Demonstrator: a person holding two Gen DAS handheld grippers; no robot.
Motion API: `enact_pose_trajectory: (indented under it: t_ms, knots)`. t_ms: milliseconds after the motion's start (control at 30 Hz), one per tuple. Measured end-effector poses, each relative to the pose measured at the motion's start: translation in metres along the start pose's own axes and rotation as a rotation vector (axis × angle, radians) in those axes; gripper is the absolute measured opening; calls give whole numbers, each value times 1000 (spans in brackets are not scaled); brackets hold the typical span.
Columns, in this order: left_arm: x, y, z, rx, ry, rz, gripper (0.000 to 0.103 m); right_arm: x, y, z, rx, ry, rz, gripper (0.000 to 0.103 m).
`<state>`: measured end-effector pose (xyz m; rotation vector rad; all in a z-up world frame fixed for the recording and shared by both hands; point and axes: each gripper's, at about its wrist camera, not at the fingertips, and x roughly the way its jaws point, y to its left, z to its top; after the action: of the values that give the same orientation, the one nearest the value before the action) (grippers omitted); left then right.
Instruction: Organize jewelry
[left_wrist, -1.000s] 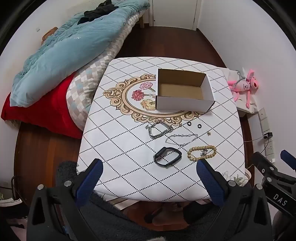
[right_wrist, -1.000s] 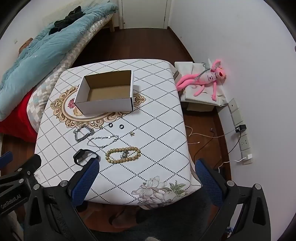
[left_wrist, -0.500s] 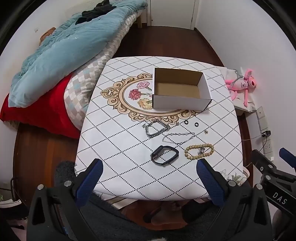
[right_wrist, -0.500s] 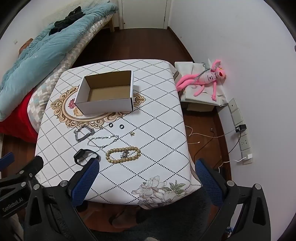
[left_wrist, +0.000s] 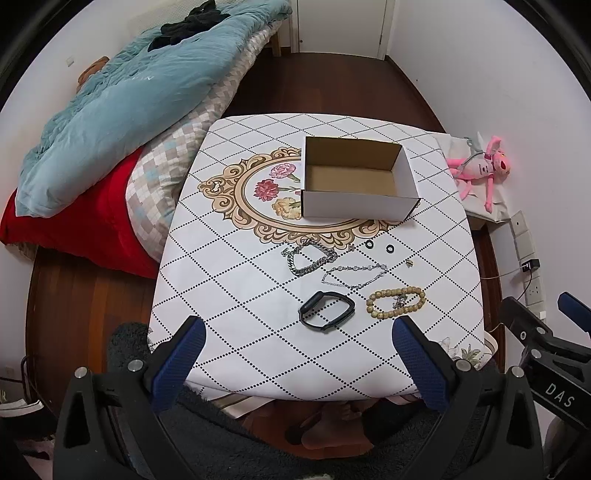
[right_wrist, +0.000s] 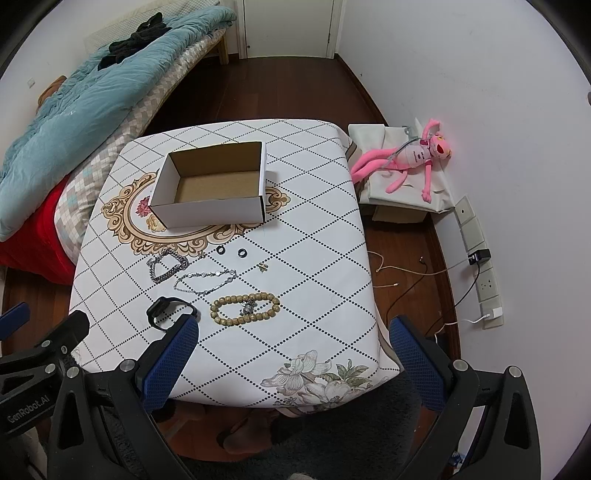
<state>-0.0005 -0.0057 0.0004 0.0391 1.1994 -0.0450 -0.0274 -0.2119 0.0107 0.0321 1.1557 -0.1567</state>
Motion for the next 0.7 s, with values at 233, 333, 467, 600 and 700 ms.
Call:
enact_pose_trajectory:
  t_ms: [233, 333, 467, 600, 700]
  knots:
    - [0, -1, 0, 3, -3, 0, 103, -1, -1, 0, 1, -1, -1, 103]
    - [-1, -3, 1, 4, -3, 1, 103, -1, -1, 1, 1, 0, 0, 103]
    - [-2, -4, 2, 6, -4, 2, 103, -1, -1, 1, 0, 0, 0, 103]
    - [-2, -4, 1, 7, -4, 3, 103, -2, -1, 1, 0, -2, 1, 103]
    - [-3, -6, 2, 9, -2, 1, 103, -2, -1, 1, -1, -2, 2, 103]
